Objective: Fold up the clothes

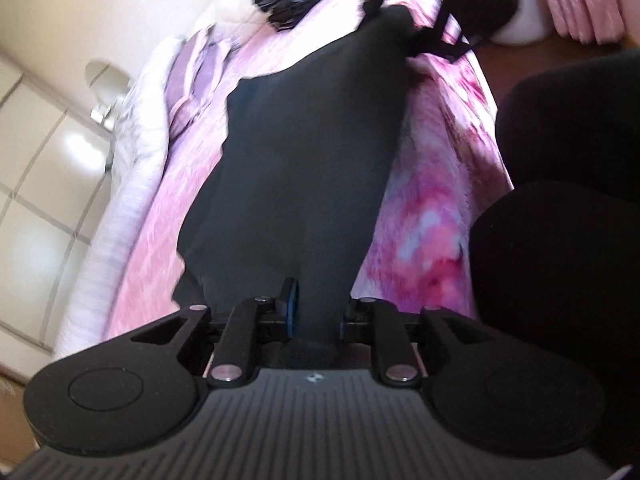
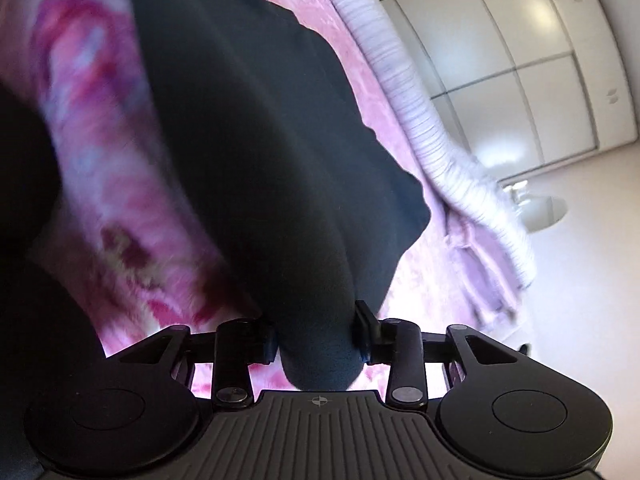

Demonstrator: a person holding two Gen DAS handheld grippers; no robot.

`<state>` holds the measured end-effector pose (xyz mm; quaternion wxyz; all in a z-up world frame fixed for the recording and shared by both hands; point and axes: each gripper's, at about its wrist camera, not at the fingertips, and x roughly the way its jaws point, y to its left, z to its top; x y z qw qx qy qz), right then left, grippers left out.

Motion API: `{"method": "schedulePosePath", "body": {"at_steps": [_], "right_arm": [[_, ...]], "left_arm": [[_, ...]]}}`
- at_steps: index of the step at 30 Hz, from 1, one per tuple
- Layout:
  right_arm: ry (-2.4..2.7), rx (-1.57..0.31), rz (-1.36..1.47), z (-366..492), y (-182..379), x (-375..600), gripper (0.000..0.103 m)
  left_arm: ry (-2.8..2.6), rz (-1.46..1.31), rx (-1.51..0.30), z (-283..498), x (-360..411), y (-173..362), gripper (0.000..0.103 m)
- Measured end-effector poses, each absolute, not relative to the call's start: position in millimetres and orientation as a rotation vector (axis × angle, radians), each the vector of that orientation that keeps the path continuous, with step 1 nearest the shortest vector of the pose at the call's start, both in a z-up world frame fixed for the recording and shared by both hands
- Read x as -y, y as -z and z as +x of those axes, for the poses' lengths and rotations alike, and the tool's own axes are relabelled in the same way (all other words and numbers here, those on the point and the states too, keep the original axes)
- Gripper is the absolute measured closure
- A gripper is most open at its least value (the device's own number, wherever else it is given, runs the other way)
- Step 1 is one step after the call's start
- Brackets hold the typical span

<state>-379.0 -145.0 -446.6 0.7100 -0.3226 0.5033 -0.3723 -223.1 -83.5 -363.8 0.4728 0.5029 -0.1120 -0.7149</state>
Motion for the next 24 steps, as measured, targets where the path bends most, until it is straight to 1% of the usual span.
{"method": "schedulePosePath", "body": {"at_steps": [2, 3, 5, 10, 12, 15, 20, 22, 24], "right_arm": [[0.880, -1.135, -0.678, -384, 445, 141, 0.059], [0.913, -1.143, -0.635, -388, 442, 143, 0.058], [0.966, -1.122, -0.529, -399, 429, 142, 0.058], [1.043, -0.894, -0.293, -418, 375, 138, 0.058], [1.018, -0.796, -0.206, -421, 352, 139, 0.058], [0.917, -0.699, -0.090, -394, 323, 174, 0.058], [0.835, -0.682, -0.003, -355, 332, 237, 0.058], [0.819, -0.676, 0.037, -348, 339, 262, 0.058], [0.800, -0.696, 0.068, -346, 351, 285, 0.058]], "left_arm": [[1.772, 1.206, 0.213, -210, 73, 359, 0.081], [1.780, 1.199, 0.188, -204, 67, 355, 0.079], [1.781, 1.177, 0.124, -193, 58, 345, 0.079], [1.747, 1.070, 0.023, -164, 49, 313, 0.079], [1.743, 1.036, 0.028, -164, 62, 301, 0.079], [1.750, 0.977, 0.058, -171, 89, 282, 0.079], [1.752, 0.945, 0.079, -172, 125, 261, 0.079], [1.764, 0.908, 0.037, -169, 137, 258, 0.079], [1.809, 0.912, -0.015, -170, 152, 268, 0.079]]}}
